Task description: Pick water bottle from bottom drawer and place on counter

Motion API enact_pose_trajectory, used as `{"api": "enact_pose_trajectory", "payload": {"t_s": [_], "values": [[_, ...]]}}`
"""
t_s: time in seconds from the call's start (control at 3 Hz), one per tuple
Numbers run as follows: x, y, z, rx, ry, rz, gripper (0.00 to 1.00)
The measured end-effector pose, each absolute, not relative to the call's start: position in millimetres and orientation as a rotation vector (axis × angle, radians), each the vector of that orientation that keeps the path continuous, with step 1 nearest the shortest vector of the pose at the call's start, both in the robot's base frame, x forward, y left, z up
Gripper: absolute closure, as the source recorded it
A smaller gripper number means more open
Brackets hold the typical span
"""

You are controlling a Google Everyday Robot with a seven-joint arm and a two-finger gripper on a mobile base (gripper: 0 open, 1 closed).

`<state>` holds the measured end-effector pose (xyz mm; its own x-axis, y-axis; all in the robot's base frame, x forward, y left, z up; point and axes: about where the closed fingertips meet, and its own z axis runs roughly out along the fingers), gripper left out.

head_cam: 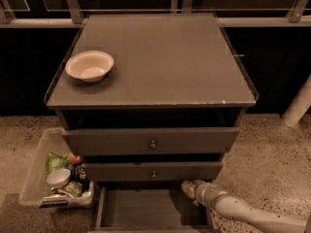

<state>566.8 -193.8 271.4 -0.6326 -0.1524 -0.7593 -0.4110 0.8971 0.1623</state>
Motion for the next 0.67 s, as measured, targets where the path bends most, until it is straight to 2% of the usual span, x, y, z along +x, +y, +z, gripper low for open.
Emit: {"api": "enact_pose_trajectory", "payload": {"t_s": [0.67], "values": [[526.4,-188.0,225.8,-0.417,2.483,0.543,1.00]]}}
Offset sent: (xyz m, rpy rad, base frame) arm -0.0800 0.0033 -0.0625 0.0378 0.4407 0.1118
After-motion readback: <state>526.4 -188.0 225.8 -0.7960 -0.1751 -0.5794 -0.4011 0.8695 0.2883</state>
